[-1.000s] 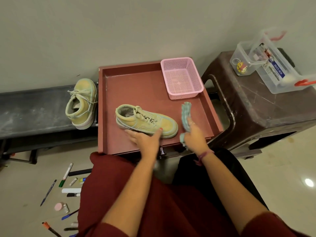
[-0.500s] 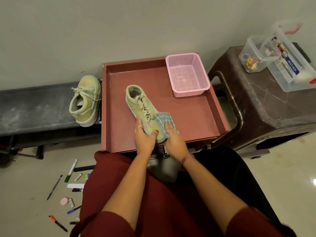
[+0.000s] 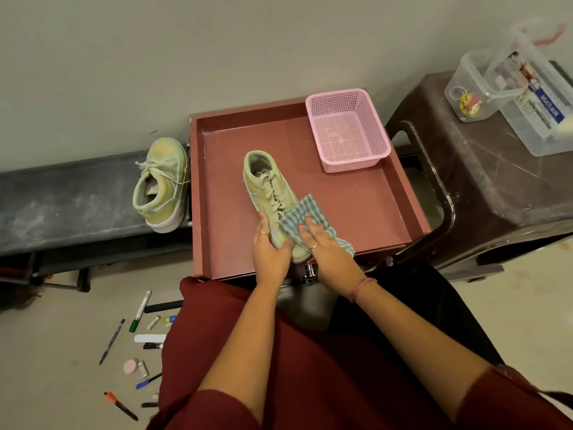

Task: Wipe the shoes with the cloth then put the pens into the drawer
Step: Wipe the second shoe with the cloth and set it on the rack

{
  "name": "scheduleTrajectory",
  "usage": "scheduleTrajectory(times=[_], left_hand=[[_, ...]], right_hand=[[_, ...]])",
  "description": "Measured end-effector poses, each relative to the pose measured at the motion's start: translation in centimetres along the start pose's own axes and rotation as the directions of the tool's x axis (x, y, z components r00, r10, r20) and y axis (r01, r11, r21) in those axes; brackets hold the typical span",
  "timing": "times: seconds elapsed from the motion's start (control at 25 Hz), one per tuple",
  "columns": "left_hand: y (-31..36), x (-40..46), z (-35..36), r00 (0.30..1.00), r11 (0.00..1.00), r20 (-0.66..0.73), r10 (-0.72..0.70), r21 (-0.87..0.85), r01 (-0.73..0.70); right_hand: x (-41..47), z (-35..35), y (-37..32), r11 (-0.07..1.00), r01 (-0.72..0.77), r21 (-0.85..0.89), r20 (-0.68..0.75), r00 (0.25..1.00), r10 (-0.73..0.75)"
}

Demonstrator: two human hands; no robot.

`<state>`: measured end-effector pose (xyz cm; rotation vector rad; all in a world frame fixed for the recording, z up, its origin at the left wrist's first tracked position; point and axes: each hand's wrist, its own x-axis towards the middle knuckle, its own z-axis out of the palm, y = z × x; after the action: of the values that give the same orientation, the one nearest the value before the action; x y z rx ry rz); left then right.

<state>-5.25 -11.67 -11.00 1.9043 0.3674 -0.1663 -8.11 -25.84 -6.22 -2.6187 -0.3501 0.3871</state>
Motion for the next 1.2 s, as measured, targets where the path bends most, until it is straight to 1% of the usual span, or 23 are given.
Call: scheduleTrajectory(times=[0.08,0.16,0.28,0.36,0.44,0.56,0.6,0.64,0.68,0.76,0.88,0.96,1.0,1.08,1.2], left_hand=[[-0.1,0.1,-0.2,1.0,1.0,0.024,-0.011,-0.007,0.011],[0.1,0.2,-0.4,0.998,0.999,0.051,-0.041,-0.013,0.042],[0.7,0.1,-1.0,0.996,0.998,0.075,-0.056,0.003,0.056],[0.9,0.1,-1.1,0.995,0.998,0.078,-0.062,-0.002,0.062],[0.9,0.1,-1.2,0.995,0.996,0.065,-0.08,-0.025,0.082],[0.7,0.1,-0.8,0.995,0.995,0.055,-0.086,-0.036,0.088],[0.8,0.0,-0.7,0.994,0.995,0.06,-0.087,-0.042,0.089],[0.8,0.0,-0.7,0.994,0.994,0.065,-0.09,-0.055,0.094],[0.7,0.1,-0.8,0.993,0.992,0.072,-0.096,-0.069,0.101],[0.5,0.4,-1.0,0.99,0.991,0.091,-0.103,-0.073,0.11],[0.7,0.5,-1.3,0.986,0.991,0.116,-0.117,-0.047,0.123],[0.8,0.4,-1.5,0.985,0.992,0.128,-0.116,-0.042,0.122],[0.9,0.4,-1.6,0.985,0.992,0.13,-0.115,-0.042,0.122],[1.1,0.6,-1.5,0.985,0.99,0.125,-0.119,-0.061,0.127],[0.9,0.4,-1.4,0.984,0.988,0.123,-0.127,-0.074,0.137]], right_hand=[[1.2,-0.2,-0.1,0.991,-0.071,0.111,-0.002,0.997,0.072],[4.7,-1.3,0.0,0.959,-0.15,0.242,0.043,0.989,0.144],[10.7,-3.3,-0.1,0.926,-0.187,0.327,0.091,0.982,0.166],[13.0,-3.9,-1.1,0.928,-0.177,0.328,0.078,0.984,0.16],[12.3,-3.6,-2.0,0.963,-0.12,0.242,0.053,0.992,0.11],[6.9,-2.3,-0.6,0.998,-0.03,0.058,0.01,1.0,0.03],[4.6,-1.7,0.3,1.0,0.014,0.007,0.017,1.0,-0.014],[2.8,-1.1,1.1,0.999,0.044,-0.004,0.028,0.999,-0.044],[1.6,-0.6,1.6,0.998,0.049,0.028,0.035,0.998,-0.05],[2.1,-0.5,1.7,0.986,-0.01,0.164,0.042,0.999,0.003],[7.4,-1.8,1.2,0.93,-0.104,0.353,0.068,0.994,0.086],[11.1,-3.0,0.5,0.892,-0.146,0.429,0.091,0.989,0.118],[12.2,-3.6,0.0,0.882,-0.167,0.441,0.108,0.985,0.133],[12.3,-4.2,-0.5,0.89,-0.162,0.425,0.109,0.986,0.127],[7.1,-3.5,0.2,0.912,-0.129,0.389,0.105,0.99,0.095]])
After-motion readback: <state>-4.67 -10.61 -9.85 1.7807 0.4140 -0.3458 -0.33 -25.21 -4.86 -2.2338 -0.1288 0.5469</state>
